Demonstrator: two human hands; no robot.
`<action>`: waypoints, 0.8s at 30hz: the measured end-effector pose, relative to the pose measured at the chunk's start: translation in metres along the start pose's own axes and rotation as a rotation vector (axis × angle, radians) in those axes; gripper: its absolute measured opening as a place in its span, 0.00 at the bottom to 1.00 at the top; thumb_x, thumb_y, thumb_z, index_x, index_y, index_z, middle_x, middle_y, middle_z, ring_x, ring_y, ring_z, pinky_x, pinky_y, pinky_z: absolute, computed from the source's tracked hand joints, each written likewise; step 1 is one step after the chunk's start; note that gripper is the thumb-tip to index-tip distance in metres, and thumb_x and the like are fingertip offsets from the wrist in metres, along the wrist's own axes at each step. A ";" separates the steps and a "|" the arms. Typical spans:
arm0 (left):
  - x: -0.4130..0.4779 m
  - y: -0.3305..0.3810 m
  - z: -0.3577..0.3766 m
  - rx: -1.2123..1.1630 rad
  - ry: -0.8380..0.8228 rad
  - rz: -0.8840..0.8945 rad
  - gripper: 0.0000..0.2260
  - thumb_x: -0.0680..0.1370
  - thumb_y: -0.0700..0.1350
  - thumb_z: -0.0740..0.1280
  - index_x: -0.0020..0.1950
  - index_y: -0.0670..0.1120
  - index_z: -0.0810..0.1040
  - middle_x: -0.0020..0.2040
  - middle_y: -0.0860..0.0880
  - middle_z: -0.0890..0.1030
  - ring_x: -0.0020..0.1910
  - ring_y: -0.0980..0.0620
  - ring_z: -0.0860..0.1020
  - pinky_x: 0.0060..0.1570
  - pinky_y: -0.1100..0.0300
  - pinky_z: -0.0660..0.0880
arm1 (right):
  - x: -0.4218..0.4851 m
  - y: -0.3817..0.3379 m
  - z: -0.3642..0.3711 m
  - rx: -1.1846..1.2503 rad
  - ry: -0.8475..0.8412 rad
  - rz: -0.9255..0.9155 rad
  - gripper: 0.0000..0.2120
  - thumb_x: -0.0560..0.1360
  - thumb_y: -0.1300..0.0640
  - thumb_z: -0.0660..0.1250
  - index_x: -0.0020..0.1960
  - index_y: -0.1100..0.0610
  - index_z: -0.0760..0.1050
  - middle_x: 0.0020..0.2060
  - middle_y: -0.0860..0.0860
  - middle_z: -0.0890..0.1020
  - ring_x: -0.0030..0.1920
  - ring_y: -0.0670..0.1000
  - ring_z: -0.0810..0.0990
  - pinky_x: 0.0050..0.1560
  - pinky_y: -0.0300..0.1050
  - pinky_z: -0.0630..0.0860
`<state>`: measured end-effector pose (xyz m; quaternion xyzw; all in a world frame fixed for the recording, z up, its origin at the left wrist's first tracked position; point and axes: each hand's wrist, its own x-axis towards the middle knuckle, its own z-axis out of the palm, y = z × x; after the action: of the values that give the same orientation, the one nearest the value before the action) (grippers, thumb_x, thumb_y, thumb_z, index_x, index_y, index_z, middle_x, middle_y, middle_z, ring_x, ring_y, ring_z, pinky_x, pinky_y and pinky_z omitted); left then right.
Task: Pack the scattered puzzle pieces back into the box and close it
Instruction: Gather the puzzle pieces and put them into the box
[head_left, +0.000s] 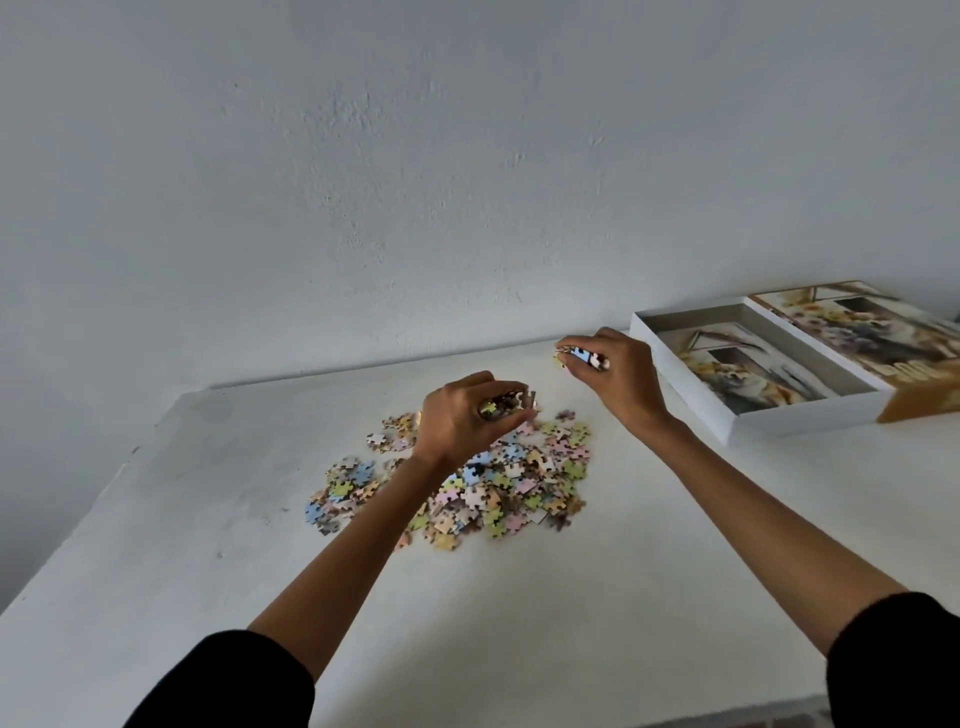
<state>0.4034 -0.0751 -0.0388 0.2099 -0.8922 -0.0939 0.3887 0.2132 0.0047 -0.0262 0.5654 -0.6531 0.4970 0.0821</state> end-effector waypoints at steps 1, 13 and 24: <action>0.009 0.007 0.004 -0.006 0.008 0.010 0.17 0.70 0.60 0.67 0.52 0.52 0.82 0.41 0.54 0.83 0.37 0.55 0.79 0.33 0.61 0.74 | 0.007 0.008 -0.007 0.006 0.012 -0.001 0.10 0.71 0.57 0.70 0.51 0.58 0.81 0.36 0.57 0.80 0.36 0.54 0.79 0.35 0.48 0.75; 0.139 0.103 0.128 -0.082 -0.007 0.041 0.13 0.70 0.58 0.69 0.50 0.54 0.82 0.39 0.53 0.81 0.37 0.53 0.78 0.33 0.58 0.74 | 0.082 0.139 -0.119 -0.075 -0.024 0.021 0.10 0.70 0.56 0.70 0.50 0.57 0.82 0.37 0.58 0.81 0.36 0.56 0.78 0.37 0.46 0.73; 0.192 0.149 0.246 -0.094 -0.167 0.096 0.17 0.70 0.60 0.67 0.51 0.52 0.82 0.44 0.51 0.84 0.40 0.53 0.81 0.35 0.58 0.77 | 0.120 0.267 -0.147 -0.080 -0.316 0.120 0.09 0.72 0.53 0.69 0.49 0.54 0.82 0.42 0.57 0.84 0.41 0.54 0.79 0.40 0.47 0.73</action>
<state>0.0613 -0.0269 -0.0317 0.1398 -0.9252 -0.1341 0.3262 -0.1150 -0.0008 -0.0218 0.5929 -0.7096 0.3795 -0.0291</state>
